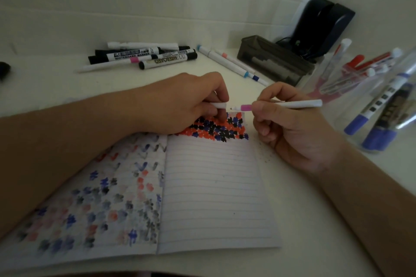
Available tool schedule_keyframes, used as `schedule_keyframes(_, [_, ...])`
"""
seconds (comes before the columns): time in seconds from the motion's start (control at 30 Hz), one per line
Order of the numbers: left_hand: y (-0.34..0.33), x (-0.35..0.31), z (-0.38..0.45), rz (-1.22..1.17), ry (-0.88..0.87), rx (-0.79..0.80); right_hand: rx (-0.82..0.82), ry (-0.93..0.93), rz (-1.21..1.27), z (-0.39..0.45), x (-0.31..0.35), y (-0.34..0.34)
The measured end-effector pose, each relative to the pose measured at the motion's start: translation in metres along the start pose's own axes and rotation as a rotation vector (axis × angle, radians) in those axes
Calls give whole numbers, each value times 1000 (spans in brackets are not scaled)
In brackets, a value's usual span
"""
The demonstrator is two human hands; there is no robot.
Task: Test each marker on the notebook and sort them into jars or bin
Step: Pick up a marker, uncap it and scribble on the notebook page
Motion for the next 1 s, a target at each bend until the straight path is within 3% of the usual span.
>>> schedule_keyframes(0.47, [5,-3,-2,-14,11,-49,28,-68,39,2,-6,6])
schedule_keyframes(0.7, [9,5,0,-10,27,-123,-174,219,-509,1,20,33])
schedule_keyframes(0.8, [9,6,0,-5,30,-117,-164,310,-728,0,20,29])
schedule_keyframes(1.0, [-1,1,5,349,-55,-70,-128,400,-885,0,15,15])
Point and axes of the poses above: each hand's wrist, its own z-axis towards the middle knuckle, its own y-axis out of the back of the hand, x = y × z, the point moved 8 cm from there along z, towards the middle knuckle, and after that the axes turned 11 degrees about -x, right-handed, at the moved point
